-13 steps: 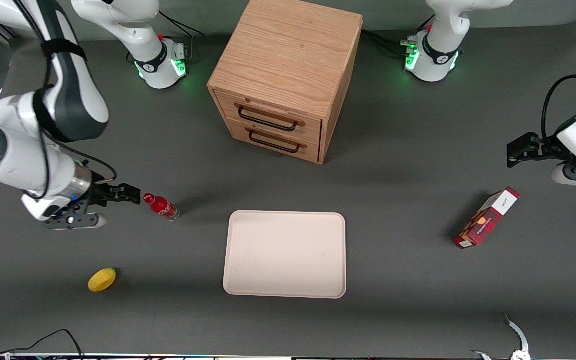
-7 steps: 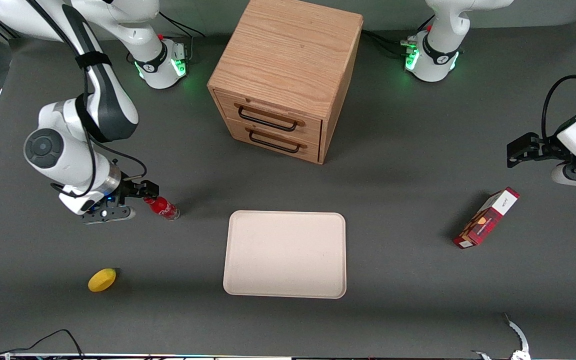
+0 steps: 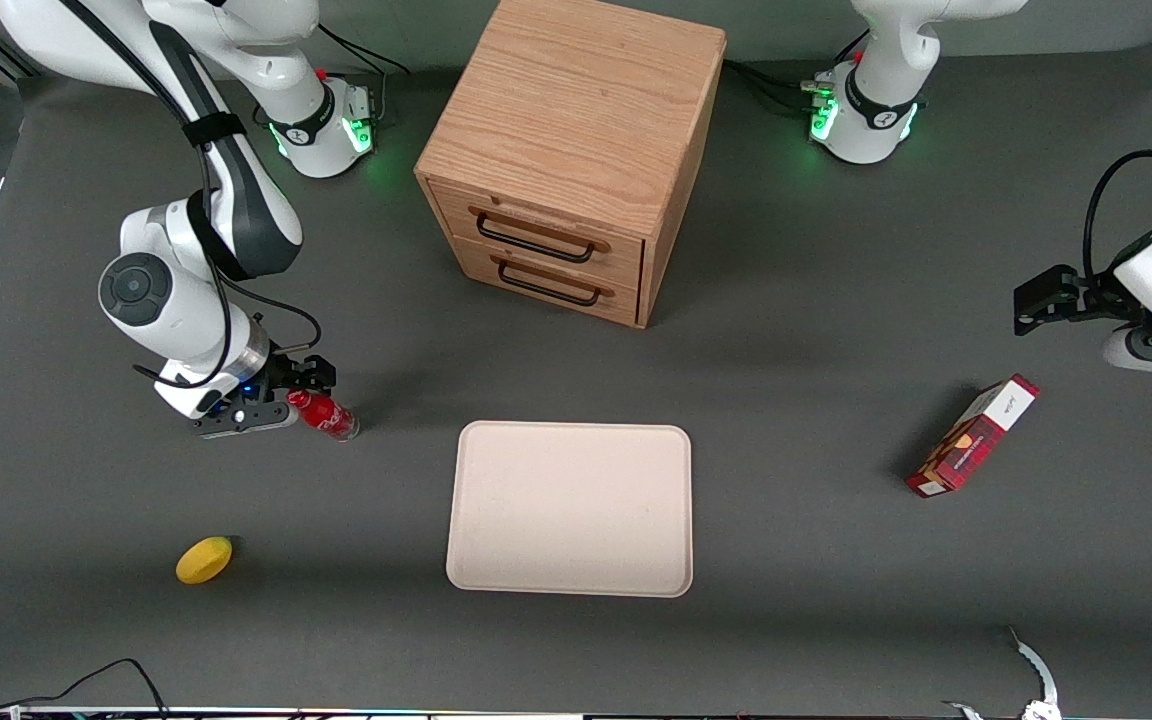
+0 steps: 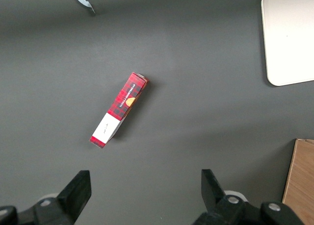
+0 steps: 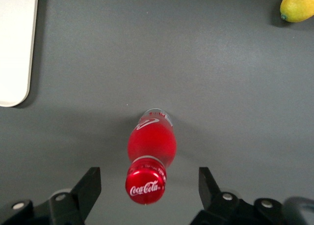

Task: Place coke bottle on tray
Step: 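Close the right gripper around the bottle's neck below the red cap, then lift the bottle and carry it with the right gripper onto the white tray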

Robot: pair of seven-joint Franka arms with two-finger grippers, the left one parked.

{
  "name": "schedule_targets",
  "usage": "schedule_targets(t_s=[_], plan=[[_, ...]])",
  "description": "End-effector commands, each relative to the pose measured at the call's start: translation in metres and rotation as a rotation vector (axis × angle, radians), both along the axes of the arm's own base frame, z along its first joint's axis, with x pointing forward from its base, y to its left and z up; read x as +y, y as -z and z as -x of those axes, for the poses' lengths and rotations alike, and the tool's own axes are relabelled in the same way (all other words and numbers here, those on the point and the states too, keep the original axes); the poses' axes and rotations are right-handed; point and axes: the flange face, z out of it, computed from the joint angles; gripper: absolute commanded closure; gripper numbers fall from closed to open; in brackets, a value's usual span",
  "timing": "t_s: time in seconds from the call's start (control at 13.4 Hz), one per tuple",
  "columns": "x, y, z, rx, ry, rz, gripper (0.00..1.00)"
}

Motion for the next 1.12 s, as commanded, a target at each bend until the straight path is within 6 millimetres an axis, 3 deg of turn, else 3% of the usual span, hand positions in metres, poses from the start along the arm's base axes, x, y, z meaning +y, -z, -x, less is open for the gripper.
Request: schedule_targets(t_s=[0.0, 0.15, 0.37, 0.6, 0.74, 1.04], plan=[[-0.002, -0.002, 0.009, -0.023, 0.000, 0.016, 0.38], [-0.003, -0.003, 0.009, -0.025, 0.001, 0.016, 0.66], [-0.001, -0.006, 0.009, -0.028, -0.006, 0.016, 1.00], [-0.001, -0.023, 0.003, -0.045, -0.008, 0.018, 1.00], [-0.001, -0.064, -0.016, -0.028, 0.000, 0.031, 1.00], [-0.004, -0.186, -0.055, 0.041, 0.035, 0.033, 1.00]])
